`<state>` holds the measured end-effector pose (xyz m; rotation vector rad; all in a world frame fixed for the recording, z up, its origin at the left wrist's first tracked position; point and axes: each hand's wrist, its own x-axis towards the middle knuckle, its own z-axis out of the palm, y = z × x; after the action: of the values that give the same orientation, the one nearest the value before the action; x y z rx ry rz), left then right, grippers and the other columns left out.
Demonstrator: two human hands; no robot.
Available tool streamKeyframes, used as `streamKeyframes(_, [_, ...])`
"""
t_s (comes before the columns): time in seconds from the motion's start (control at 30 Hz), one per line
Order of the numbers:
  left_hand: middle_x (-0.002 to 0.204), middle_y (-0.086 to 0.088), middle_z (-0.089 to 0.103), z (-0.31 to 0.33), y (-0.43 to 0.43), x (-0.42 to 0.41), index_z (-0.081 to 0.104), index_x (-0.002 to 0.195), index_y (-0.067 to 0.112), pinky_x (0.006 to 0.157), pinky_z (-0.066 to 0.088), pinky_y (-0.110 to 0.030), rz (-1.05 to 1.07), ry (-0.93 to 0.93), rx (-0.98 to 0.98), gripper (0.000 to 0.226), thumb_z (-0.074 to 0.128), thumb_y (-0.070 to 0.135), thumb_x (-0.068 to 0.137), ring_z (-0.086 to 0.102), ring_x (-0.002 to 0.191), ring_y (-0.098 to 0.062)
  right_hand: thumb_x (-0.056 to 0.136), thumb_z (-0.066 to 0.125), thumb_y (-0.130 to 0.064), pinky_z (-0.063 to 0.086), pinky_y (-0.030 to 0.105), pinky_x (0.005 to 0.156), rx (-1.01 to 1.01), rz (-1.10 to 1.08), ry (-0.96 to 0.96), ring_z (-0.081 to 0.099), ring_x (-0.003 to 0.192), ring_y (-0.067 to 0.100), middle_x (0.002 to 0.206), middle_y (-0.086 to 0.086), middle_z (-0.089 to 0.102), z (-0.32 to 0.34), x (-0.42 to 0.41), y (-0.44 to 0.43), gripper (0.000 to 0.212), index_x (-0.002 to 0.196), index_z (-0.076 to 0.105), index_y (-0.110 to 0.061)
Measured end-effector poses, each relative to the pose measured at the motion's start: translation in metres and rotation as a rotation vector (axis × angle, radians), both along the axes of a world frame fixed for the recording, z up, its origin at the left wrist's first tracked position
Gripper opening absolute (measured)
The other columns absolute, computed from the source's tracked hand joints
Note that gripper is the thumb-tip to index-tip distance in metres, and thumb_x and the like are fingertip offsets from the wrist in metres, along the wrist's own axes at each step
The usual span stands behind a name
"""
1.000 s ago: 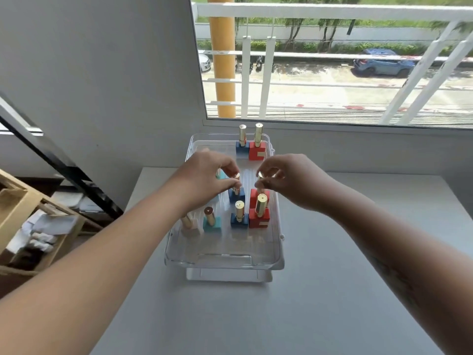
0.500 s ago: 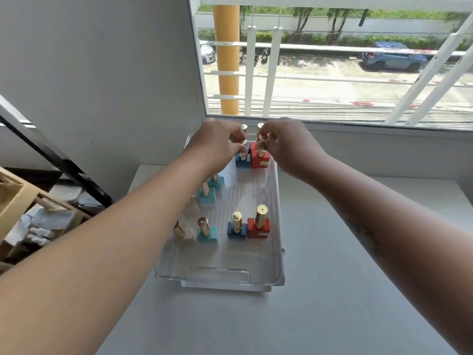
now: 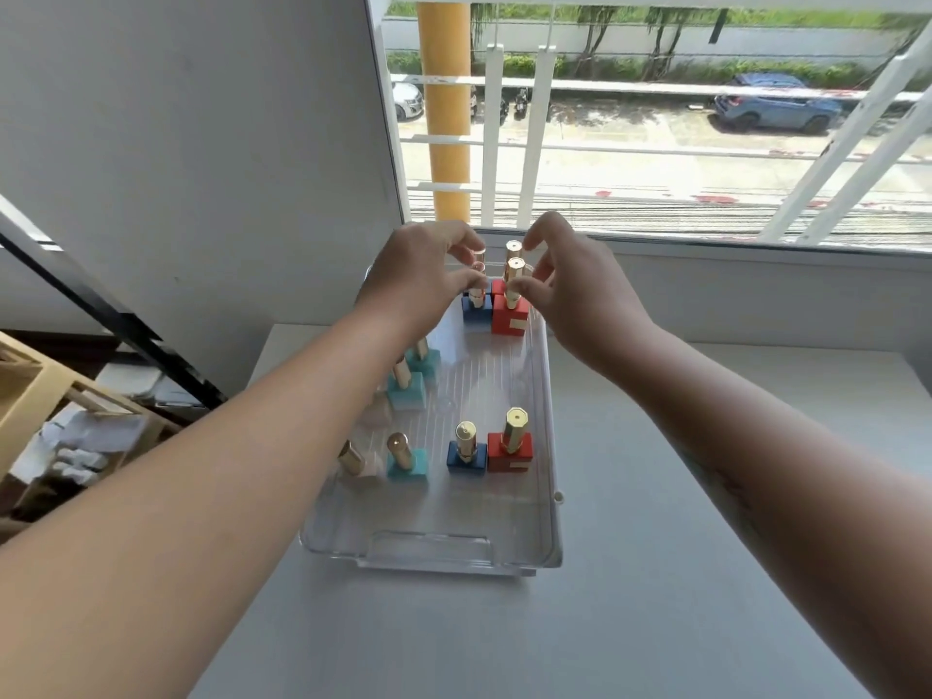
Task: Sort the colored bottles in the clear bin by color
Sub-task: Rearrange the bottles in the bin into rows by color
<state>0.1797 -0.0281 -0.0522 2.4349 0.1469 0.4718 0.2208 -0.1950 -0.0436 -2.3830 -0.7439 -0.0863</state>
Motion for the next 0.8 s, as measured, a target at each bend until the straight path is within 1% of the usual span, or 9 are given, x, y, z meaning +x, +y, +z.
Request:
streamKeyframes(0.13, [0.087, 0.011, 0.065, 0.01, 0.001, -0.01, 0.071, 0.099, 0.021, 0.06, 0.031, -0.008, -0.018, -0.044, 0.038, 0.021, 0.078, 0.024, 0.08, 0.046, 0.068, 0.012, 0.09, 0.064, -0.026, 0.047, 0.026, 0.064, 0.028, -0.003, 0.047, 0.058, 0.074, 0.012, 0.086, -0.004, 0.06, 0.007, -0.014, -0.014, 0.017, 0.104, 0.055, -0.021])
streamKeyframes(0.27, [0.079, 0.021, 0.059, 0.024, 0.0, -0.04, 0.071, 0.088, 0.024, 0.057, 0.033, -0.006, -0.094, -0.027, 0.039, 0.01, 0.075, 0.031, 0.081, 0.047, 0.072, 0.022, 0.089, 0.061, -0.037, 0.045, 0.019, 0.063, 0.037, 0.03, 0.131, 0.06, 0.077, 0.005, 0.088, -0.006, 0.067, 0.013, -0.036, -0.032, 0.013, 0.093, 0.065, -0.024])
streamKeyframes(0.37, [0.077, 0.027, 0.054, 0.031, -0.003, -0.07, 0.069, 0.082, 0.033, 0.059, 0.033, -0.016, -0.195, 0.072, 0.031, 0.02, 0.073, 0.05, 0.072, 0.046, 0.076, 0.021, 0.084, 0.056, -0.054, 0.046, 0.018, 0.064, 0.062, 0.109, 0.236, 0.062, 0.079, 0.005, 0.086, -0.008, 0.069, 0.018, -0.058, -0.044, 0.031, 0.09, 0.067, -0.026])
streamKeyframes(0.47, [0.082, 0.026, 0.058, 0.032, -0.002, -0.094, 0.072, 0.089, 0.032, 0.062, 0.033, -0.011, -0.299, 0.211, 0.052, 0.042, 0.071, 0.063, 0.06, 0.042, 0.086, 0.023, 0.067, 0.052, -0.07, 0.047, 0.011, 0.06, 0.035, 0.172, 0.296, 0.062, 0.079, 0.001, 0.086, -0.012, 0.067, 0.02, -0.08, -0.05, 0.052, 0.096, 0.067, -0.03])
streamKeyframes(0.53, [0.091, 0.021, 0.061, 0.028, -0.001, -0.105, 0.07, 0.097, 0.034, 0.065, 0.034, -0.015, -0.325, 0.329, 0.053, 0.05, 0.075, 0.063, 0.056, 0.042, 0.093, 0.015, 0.061, 0.059, -0.067, 0.046, 0.009, 0.061, -0.029, 0.182, 0.271, 0.06, 0.076, 0.001, 0.081, -0.014, 0.064, 0.018, -0.091, -0.052, 0.053, 0.099, 0.067, -0.03])
streamKeyframes(0.6, [0.092, 0.021, 0.061, 0.023, -0.002, -0.114, 0.069, 0.099, 0.034, 0.068, 0.034, -0.016, -0.344, 0.375, 0.059, 0.047, 0.081, 0.055, 0.058, 0.039, 0.097, 0.013, 0.068, 0.07, -0.054, 0.044, 0.012, 0.063, -0.075, 0.173, 0.24, 0.059, 0.076, 0.002, 0.078, -0.015, 0.062, 0.013, -0.098, -0.052, 0.042, 0.102, 0.067, -0.029])
streamKeyframes(0.67, [0.087, 0.025, 0.058, 0.018, -0.007, -0.119, 0.07, 0.097, 0.033, 0.072, 0.035, -0.015, -0.354, 0.357, 0.065, 0.036, 0.083, 0.045, 0.065, 0.039, 0.099, 0.009, 0.074, 0.075, -0.039, 0.045, 0.02, 0.066, -0.085, 0.151, 0.201, 0.058, 0.076, 0.006, 0.077, -0.016, 0.06, 0.007, -0.103, -0.05, 0.032, 0.103, 0.068, -0.026])
streamKeyframes(0.73, [0.086, 0.026, 0.058, 0.014, -0.011, -0.121, 0.071, 0.097, 0.03, 0.077, 0.035, -0.02, -0.359, 0.336, 0.055, 0.027, 0.08, 0.037, 0.073, 0.035, 0.104, 0.002, 0.078, 0.074, -0.034, 0.042, 0.019, 0.064, -0.073, 0.128, 0.168, 0.056, 0.073, 0.005, 0.076, -0.016, 0.058, 0.001, -0.107, -0.047, 0.026, 0.101, 0.069, -0.022])
streamKeyframes(0.8, [0.085, 0.025, 0.061, 0.01, -0.014, -0.121, 0.071, 0.098, 0.027, 0.073, 0.032, -0.015, -0.352, 0.314, 0.05, 0.023, 0.078, 0.034, 0.077, 0.032, 0.101, 0.003, 0.081, 0.072, -0.031, 0.04, 0.018, 0.061, -0.061, 0.114, 0.145, 0.053, 0.07, 0.002, 0.076, -0.016, 0.056, -0.003, -0.109, -0.045, 0.023, 0.1, 0.069, -0.02])
